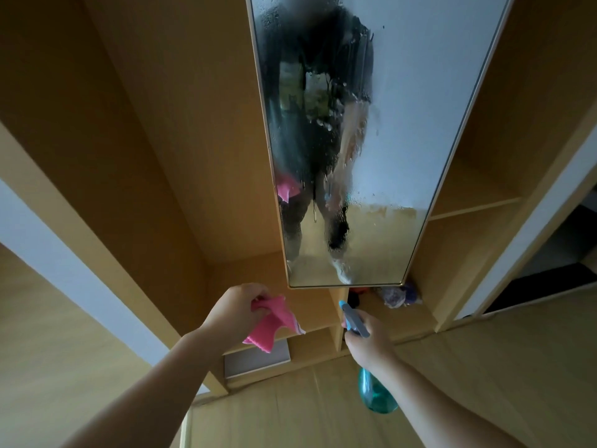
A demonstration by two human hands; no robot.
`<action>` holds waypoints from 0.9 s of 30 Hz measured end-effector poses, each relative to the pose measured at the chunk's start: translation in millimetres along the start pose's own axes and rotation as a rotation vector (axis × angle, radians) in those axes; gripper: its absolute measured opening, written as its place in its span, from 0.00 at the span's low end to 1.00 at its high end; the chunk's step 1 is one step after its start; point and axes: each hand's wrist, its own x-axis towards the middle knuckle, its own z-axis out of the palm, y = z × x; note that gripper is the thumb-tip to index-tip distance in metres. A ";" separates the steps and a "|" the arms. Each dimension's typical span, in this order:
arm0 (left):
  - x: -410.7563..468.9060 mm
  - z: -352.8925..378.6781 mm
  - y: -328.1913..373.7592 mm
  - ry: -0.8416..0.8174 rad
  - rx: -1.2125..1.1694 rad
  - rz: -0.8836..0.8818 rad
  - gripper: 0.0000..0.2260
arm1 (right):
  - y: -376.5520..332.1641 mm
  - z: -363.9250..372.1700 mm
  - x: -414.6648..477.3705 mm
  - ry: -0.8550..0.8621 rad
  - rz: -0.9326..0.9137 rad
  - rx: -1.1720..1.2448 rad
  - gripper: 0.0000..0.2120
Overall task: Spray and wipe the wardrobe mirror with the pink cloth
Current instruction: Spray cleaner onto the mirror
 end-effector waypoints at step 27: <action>37.4 34.8 65.1 -0.107 0.024 0.076 0.10 | 40.7 -82.4 2.6 0.270 0.211 0.169 0.06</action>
